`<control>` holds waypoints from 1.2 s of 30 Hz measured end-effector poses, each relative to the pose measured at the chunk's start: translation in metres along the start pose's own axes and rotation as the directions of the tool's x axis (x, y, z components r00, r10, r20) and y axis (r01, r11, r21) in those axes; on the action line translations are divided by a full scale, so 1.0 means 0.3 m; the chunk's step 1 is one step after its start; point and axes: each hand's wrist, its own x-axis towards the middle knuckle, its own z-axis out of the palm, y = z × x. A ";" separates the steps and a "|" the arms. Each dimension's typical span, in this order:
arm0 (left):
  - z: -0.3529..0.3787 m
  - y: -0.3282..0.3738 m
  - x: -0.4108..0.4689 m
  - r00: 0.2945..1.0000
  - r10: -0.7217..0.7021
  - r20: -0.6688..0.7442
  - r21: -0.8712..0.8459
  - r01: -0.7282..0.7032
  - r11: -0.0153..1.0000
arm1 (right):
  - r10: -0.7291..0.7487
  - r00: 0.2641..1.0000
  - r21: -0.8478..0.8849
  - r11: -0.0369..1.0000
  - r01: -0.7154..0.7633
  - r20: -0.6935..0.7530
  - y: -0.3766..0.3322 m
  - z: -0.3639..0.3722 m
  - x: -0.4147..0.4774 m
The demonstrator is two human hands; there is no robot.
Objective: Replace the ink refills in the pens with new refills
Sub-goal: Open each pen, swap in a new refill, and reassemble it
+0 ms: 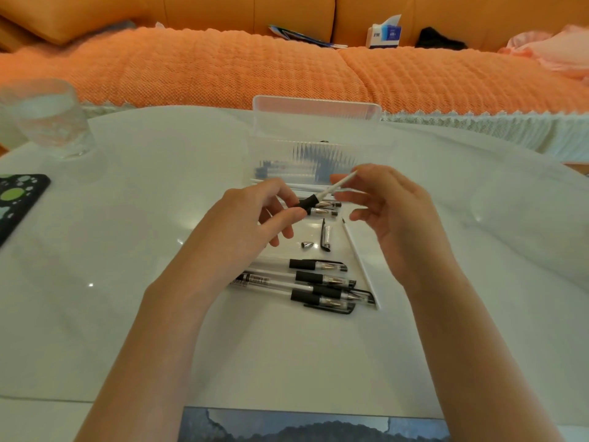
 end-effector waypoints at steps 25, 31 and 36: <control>-0.025 -0.019 -0.006 0.999 -0.055 0.004 0.109 0.054 0.993 | -0.224 0.961 -0.907 0.416 -0.056 -0.162 0.071 -0.093 0.040; -0.021 -0.014 -0.005 0.999 -0.054 0.004 0.107 0.054 0.993 | -0.318 0.948 -0.945 0.304 0.116 0.014 0.100 -0.063 0.089; -0.022 -0.019 -0.006 0.999 -0.050 0.003 0.114 0.049 0.992 | -0.287 0.955 -0.955 0.258 0.147 0.070 0.129 -0.058 0.117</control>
